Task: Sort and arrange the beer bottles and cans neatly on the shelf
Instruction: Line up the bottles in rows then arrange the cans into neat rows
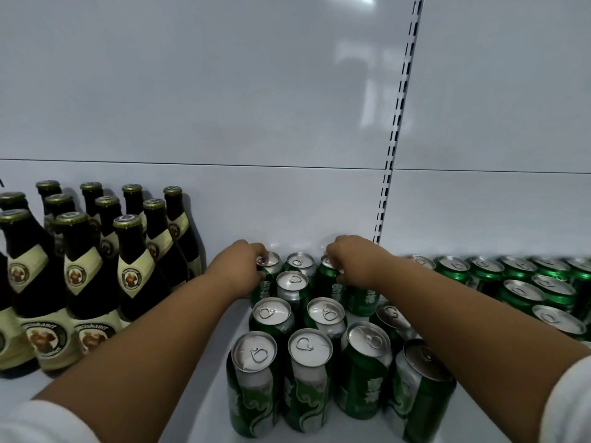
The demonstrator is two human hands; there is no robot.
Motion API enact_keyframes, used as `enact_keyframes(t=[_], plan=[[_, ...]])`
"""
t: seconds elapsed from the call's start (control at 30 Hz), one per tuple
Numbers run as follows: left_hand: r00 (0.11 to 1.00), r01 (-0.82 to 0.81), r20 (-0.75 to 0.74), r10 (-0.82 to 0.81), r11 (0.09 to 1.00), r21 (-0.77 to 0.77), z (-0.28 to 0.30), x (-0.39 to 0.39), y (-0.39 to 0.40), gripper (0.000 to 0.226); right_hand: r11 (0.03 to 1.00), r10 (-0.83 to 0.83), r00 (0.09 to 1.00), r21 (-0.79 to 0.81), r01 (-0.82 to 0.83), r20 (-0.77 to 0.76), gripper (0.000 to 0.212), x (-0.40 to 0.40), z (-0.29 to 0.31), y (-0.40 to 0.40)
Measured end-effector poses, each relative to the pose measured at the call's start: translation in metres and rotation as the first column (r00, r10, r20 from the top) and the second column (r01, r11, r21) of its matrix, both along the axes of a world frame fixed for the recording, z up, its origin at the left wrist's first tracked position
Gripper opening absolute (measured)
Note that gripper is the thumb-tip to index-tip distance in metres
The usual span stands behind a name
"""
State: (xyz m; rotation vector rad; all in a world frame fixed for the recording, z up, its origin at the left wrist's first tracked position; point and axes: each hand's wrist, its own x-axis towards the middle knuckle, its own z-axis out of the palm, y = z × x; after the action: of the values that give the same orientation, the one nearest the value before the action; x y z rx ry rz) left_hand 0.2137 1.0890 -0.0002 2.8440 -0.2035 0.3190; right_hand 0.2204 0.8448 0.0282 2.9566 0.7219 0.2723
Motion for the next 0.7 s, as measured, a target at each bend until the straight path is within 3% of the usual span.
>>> enact_keyframes(t=[0.23,0.5,0.6,0.7], plan=[[0.993,0.025,0.118,-0.019,0.998,-0.049,-0.006,-0.010,-0.001,0.040,0.989,0.071,0.997,0.132,-0.071,0.004,0.034,0.000,0.007,0.030],[0.986,0.067,0.156,-0.067,0.998,0.006,-0.012,-0.010,0.003,0.040,0.992,0.086,0.996,0.097,-0.084,-0.014,0.014,0.006,-0.002,0.048],[0.978,0.051,0.207,-0.021,0.988,-0.143,-0.016,-0.014,0.005,0.039,0.979,0.072,0.997,0.194,-0.067,-0.017,0.010,0.002,0.007,0.049],[0.974,0.028,0.220,0.056,0.932,-0.360,-0.019,-0.026,0.007,0.022,0.965,0.054,0.993,0.261,-0.025,-0.106,0.030,-0.013,0.020,0.060]])
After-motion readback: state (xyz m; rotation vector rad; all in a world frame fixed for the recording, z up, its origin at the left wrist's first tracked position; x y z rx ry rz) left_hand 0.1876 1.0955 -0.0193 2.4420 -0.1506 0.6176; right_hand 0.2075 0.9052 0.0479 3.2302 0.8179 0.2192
